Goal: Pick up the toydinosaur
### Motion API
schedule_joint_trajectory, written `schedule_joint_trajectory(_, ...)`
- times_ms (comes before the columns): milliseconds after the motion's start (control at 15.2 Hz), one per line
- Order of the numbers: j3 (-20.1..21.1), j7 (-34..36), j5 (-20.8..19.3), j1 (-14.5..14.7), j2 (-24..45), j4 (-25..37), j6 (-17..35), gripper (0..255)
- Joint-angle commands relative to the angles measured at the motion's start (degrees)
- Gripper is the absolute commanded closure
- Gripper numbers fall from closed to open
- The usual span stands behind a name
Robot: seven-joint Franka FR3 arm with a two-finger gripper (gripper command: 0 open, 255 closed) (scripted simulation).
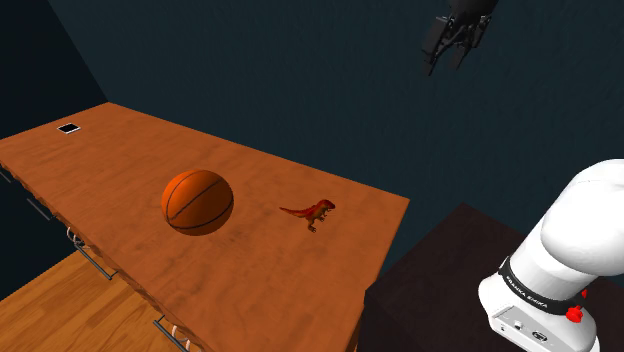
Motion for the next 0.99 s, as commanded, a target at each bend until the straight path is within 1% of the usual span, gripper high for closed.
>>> schedule_joint_trajectory(0,0.00,0.00,0.00,0.00,0.00,0.00,0.00,0)
schedule_joint_trajectory(462,5.07,6.69,1.71,0.59,10.94,-1.52,7.64,0)
schedule_joint_trajectory(924,9.49,13.36,2.39,1.02,24.30,0.10,14.48,0)
